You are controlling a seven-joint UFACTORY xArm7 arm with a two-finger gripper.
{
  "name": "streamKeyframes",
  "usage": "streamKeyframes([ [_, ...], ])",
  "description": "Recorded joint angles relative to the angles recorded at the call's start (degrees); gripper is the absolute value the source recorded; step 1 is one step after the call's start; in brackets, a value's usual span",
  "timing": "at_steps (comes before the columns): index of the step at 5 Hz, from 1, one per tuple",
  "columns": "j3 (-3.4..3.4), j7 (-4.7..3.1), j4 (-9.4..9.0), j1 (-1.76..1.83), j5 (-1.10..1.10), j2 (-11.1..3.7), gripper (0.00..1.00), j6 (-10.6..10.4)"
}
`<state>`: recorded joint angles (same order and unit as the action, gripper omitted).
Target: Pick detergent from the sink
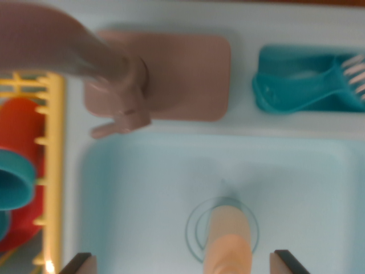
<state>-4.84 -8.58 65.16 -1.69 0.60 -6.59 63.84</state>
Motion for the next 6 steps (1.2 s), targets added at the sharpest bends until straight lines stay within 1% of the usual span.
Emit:
streamKeyframes([
  [1,0.00,0.00,0.00,0.00,0.00,0.00,0.00,0.0],
  [2,-0.38,-0.90,-2.20,-0.30,0.23,-0.64,0.00,-2.5],
  [3,-0.38,-0.90,-2.20,-0.30,0.23,-0.64,0.00,-2.5],
  [4,-0.71,-1.69,-4.13,-0.56,0.42,-1.19,0.00,-4.8],
  [5,-0.71,-1.69,-4.13,-0.56,0.42,-1.19,0.00,-4.8],
  [6,-1.03,-2.45,-5.98,-0.82,0.61,-1.73,0.00,-6.9],
])
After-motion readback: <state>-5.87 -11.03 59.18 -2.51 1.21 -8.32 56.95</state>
